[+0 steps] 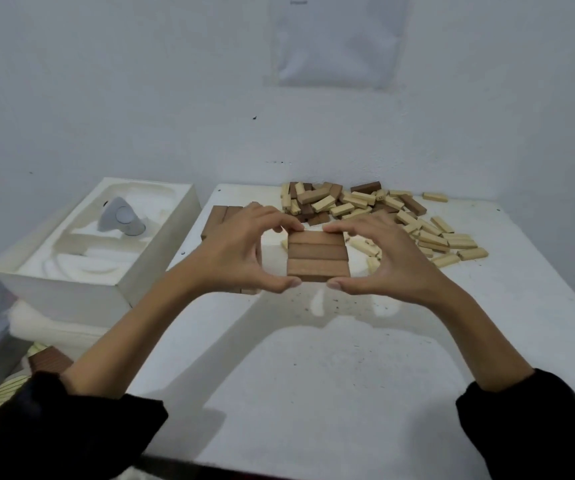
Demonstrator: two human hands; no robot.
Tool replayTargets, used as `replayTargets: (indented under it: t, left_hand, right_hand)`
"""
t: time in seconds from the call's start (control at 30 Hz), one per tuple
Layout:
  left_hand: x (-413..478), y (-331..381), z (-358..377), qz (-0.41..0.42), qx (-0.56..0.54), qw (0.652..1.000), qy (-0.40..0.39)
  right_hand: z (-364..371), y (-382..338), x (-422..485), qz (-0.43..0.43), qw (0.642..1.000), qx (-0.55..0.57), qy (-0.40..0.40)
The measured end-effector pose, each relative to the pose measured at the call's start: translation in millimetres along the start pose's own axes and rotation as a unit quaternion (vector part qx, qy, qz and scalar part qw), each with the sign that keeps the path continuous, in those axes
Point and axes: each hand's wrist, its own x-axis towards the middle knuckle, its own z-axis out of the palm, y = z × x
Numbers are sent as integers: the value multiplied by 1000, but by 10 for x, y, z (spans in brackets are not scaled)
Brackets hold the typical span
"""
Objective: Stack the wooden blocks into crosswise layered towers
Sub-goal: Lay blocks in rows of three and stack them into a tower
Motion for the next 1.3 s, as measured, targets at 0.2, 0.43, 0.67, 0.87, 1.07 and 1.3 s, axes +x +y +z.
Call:
replayTargets:
  t: [0.2, 0.43, 0.67, 0.87, 1.07, 1.3]
  left_hand:
    - [34, -306, -477, -18, -8, 1000, 9]
    - [25, -760, -779, -76, -20, 997, -16]
    - [-43, -1004, -679, -98, -53, 993, -39]
    - [-67, -1041, -648, -99, -72, 991, -47]
    - [-41, -1068, -682, -107, -77, 988, -75]
    - [-74, -1000, -597, -130, -111, 983, -70]
  right_hand:
    - [144, -231, 554, -22, 999, 24, 4]
    - [448, -342, 1011, -8, 999, 40, 2]
    - [639, -323, 1076, 16, 999, 23, -18]
    - [639, -346, 1056, 30, 999, 15, -20]
    - [629, -353, 1036, 35, 999, 4, -26]
    - [722, -334, 965, 46, 998, 53, -4]
